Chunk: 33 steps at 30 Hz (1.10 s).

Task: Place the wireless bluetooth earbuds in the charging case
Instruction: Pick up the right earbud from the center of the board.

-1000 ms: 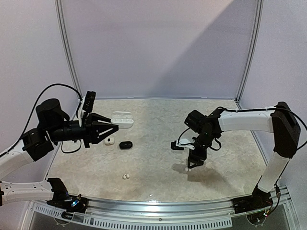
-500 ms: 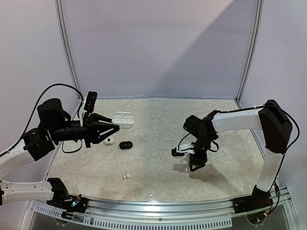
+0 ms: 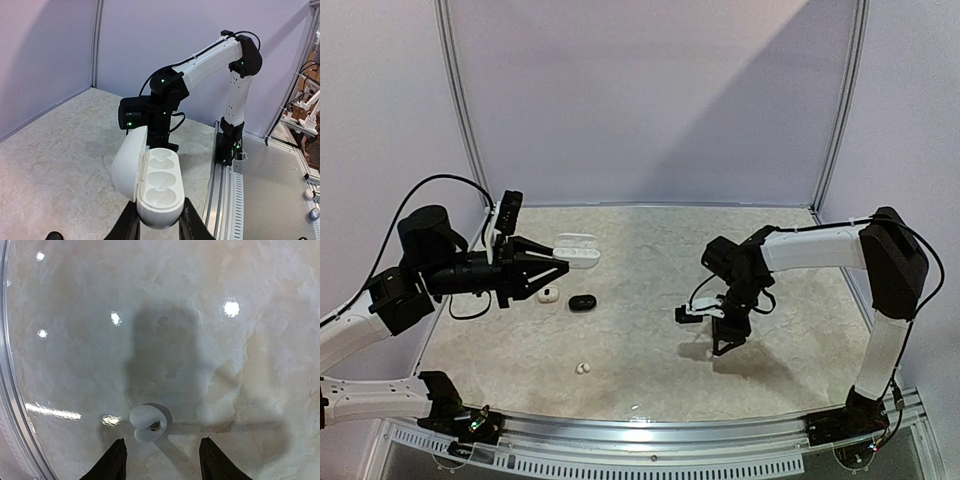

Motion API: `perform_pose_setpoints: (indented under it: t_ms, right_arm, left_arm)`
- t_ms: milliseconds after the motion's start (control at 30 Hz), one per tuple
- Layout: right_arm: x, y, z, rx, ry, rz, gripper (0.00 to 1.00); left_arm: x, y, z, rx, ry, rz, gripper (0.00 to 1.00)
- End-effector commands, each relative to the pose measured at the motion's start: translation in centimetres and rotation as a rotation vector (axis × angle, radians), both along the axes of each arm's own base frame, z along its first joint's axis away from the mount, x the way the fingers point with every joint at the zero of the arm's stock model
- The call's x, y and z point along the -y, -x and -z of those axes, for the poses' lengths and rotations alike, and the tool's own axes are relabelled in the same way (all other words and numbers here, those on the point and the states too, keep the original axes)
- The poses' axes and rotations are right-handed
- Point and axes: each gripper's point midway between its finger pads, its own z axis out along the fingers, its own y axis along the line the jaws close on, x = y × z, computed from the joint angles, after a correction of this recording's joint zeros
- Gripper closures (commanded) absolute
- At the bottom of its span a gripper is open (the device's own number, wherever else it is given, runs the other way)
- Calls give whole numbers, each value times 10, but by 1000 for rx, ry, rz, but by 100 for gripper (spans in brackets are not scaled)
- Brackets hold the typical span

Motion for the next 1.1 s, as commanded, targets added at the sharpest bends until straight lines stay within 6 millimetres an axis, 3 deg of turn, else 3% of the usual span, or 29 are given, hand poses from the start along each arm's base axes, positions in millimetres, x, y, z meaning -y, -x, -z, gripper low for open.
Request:
perform_pose_setpoints:
  t_ms: [0,600,1067]
  right_arm:
    - [-14,-16,-6,24,-56,46,53]
    - [-5,-16,13,19,18,67,63]
    - [-4,17,12,-24,51,8,65]
  left_arm:
    - [-2,-3,-3,8,7,-8,100]
    - [-2,-2,-5,7,8,-9,100]
    - [-3,-2,-3,8,3,-10,100]
